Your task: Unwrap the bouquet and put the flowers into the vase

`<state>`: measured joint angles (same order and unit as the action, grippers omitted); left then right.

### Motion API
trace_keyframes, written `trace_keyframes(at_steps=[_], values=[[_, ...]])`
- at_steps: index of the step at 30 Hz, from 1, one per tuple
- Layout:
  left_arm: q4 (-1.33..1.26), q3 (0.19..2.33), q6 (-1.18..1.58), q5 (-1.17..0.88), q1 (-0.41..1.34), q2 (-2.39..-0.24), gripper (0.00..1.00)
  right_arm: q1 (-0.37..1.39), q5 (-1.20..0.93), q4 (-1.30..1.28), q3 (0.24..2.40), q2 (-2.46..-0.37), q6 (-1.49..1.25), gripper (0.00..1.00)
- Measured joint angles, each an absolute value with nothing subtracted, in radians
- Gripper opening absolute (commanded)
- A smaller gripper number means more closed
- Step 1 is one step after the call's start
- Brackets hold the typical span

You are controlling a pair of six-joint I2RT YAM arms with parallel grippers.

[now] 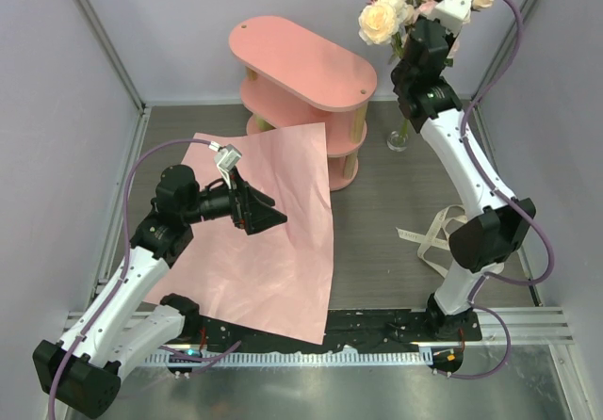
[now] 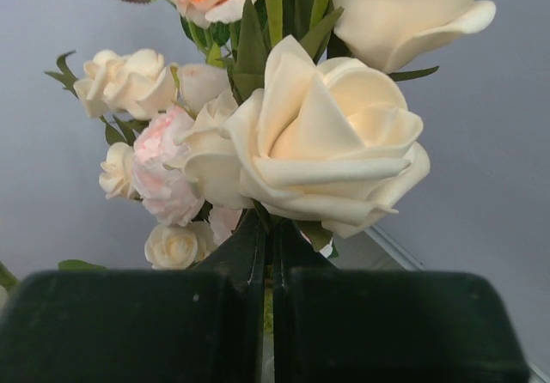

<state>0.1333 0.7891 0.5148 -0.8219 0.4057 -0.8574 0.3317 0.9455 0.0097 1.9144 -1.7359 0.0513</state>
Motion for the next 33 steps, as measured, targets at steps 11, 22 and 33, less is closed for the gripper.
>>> trace_keyframes(at_steps=[11, 22, 33], values=[[0.134, 0.789, 0.515, -0.822, 0.406, -0.857, 0.9, 0.332, 0.978, -0.065, 1.937, -1.808, 0.041, 0.01], [0.135, 0.789, 0.515, -0.822, 0.406, -0.857, 0.9, 0.332, 0.993, -0.02, 1.877, -1.808, 0.041, 0.01], [0.14, 0.789, 0.515, -0.822, 0.406, -0.859, 0.9, 0.33, 0.998, 0.058, 1.795, -1.808, 0.049, 0.01]])
